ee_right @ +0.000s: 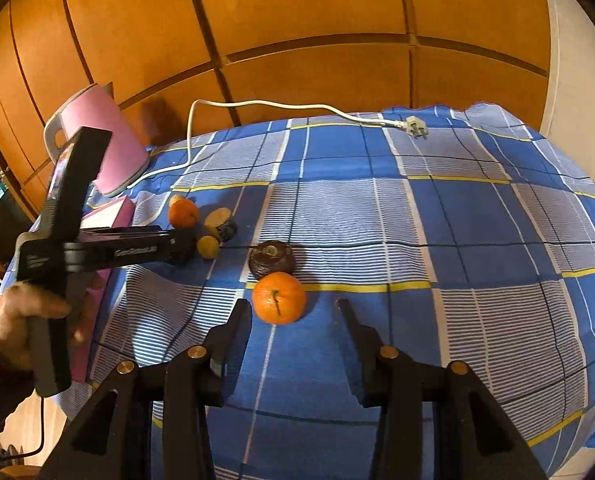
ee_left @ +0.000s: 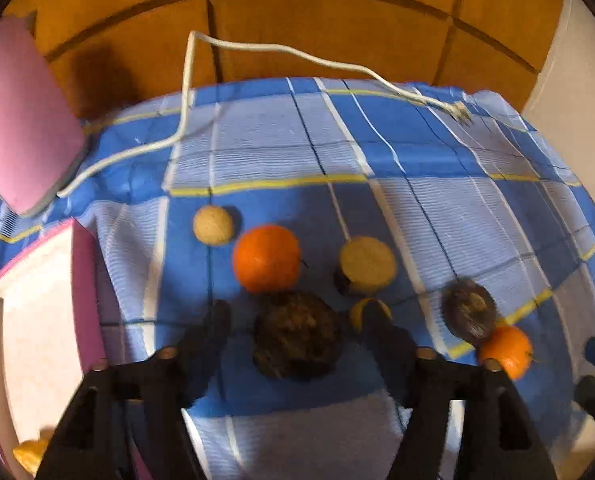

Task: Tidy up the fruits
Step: 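Grasp the dark brown round fruit with the left gripper and lift it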

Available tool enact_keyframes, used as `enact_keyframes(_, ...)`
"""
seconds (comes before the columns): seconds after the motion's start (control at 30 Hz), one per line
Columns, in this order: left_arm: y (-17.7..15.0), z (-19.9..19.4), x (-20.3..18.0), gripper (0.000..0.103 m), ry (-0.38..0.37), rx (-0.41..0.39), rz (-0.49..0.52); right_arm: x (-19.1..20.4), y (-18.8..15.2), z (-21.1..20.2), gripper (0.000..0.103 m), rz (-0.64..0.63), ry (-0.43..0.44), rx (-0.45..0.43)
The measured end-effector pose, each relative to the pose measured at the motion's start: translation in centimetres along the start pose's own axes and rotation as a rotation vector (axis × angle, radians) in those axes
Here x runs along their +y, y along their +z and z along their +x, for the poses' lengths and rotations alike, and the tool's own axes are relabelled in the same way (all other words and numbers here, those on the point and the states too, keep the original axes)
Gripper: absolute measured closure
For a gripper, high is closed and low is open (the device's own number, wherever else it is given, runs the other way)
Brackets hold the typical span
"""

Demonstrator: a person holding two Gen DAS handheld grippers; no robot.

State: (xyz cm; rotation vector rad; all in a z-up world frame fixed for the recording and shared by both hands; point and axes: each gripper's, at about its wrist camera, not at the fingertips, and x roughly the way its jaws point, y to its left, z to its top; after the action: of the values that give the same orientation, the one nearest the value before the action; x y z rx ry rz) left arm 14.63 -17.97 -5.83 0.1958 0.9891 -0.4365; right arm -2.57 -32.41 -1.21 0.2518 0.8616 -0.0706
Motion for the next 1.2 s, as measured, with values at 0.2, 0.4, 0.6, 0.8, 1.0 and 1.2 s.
enact_keyframes(0.2,-0.5,0.8,2.6,0.03,-0.074,0.01,-0.124,-1.0,0.0,0.5,0.06,0.025,-0.009,0.014)
enact_keyframes(0.4,-1.3,0.2,2.7,0.033,-0.096,-0.008,-0.107,-1.8,0.5,1.3,0.06,0.051,-0.016,0.023)
enact_keyframes(0.6,-1.2,0.8,1.3,0.05,-0.084,0.032,-0.001,-1.3,2.1,2.5,0.06,0.006,0.018,0.041)
enact_keyframes(0.8,-1.2,0.8,1.7,0.057,-0.113,0.012,-0.019,0.6,3.7,5.5,0.06,-0.081,0.036,0.088)
enact_keyframes(1.0,-2.1,-2.2,2.4,0.057,-0.132,-0.055,-0.067,1.4,4.2,7.8,0.048,-0.121,0.038,0.13)
enact_keyframes(1.2,-4.0,-5.4,2.5,0.056,-0.122,-0.098,-0.094,2.5,4.4,9.7,0.048,-0.153,0.022,0.158)
